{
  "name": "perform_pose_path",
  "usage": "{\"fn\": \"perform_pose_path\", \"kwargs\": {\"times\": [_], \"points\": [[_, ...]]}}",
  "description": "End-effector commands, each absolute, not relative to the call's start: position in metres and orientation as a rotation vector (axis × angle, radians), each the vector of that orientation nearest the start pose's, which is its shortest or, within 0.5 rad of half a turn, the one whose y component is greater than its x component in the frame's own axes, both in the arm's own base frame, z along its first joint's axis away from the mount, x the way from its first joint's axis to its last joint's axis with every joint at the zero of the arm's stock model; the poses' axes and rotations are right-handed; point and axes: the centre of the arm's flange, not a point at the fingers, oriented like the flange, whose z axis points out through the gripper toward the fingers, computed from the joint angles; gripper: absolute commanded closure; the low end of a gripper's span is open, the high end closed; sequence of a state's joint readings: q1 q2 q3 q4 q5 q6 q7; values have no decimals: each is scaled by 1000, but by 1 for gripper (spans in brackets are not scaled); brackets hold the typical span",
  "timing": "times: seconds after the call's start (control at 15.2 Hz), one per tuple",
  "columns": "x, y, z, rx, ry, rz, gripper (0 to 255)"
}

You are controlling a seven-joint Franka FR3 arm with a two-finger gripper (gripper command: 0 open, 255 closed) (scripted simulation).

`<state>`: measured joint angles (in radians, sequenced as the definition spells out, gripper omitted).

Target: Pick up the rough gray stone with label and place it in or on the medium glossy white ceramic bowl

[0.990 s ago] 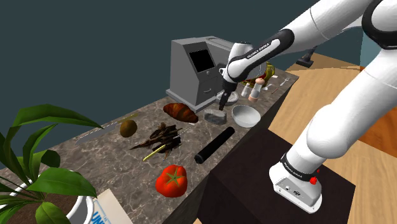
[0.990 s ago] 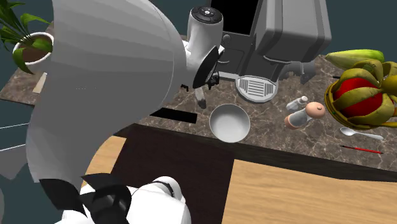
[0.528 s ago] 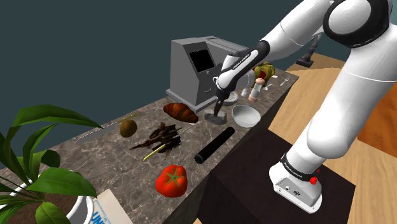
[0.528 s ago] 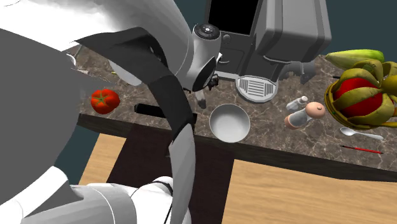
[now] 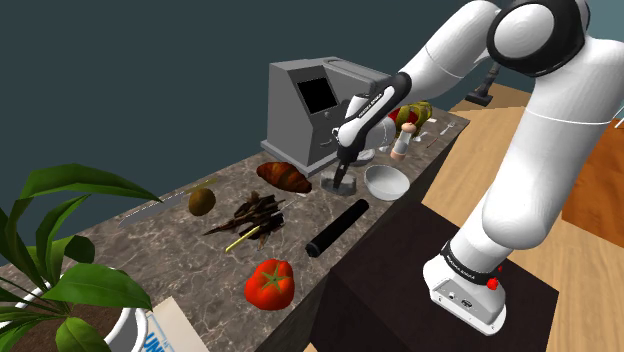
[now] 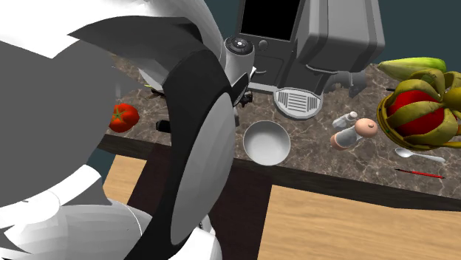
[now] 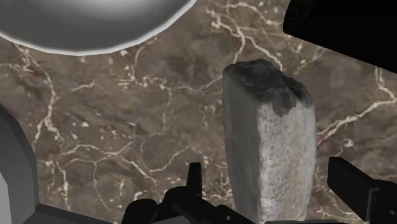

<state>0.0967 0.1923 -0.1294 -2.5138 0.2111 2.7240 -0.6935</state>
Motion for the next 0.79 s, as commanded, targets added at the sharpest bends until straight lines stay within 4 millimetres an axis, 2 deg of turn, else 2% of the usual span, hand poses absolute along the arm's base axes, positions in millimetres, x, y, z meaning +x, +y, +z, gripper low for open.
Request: {"fn": "perform_pose_path", "kwargs": {"times": [0.0, 0.2, 0.26, 0.73], "points": [[467, -25, 209, -3005, -721, -66, 0], [467, -25, 209, -3005, -721, -66, 0], [467, -25, 209, -3005, -721, -66, 255], [467, -25, 209, -3005, -722, -66, 255]]}}
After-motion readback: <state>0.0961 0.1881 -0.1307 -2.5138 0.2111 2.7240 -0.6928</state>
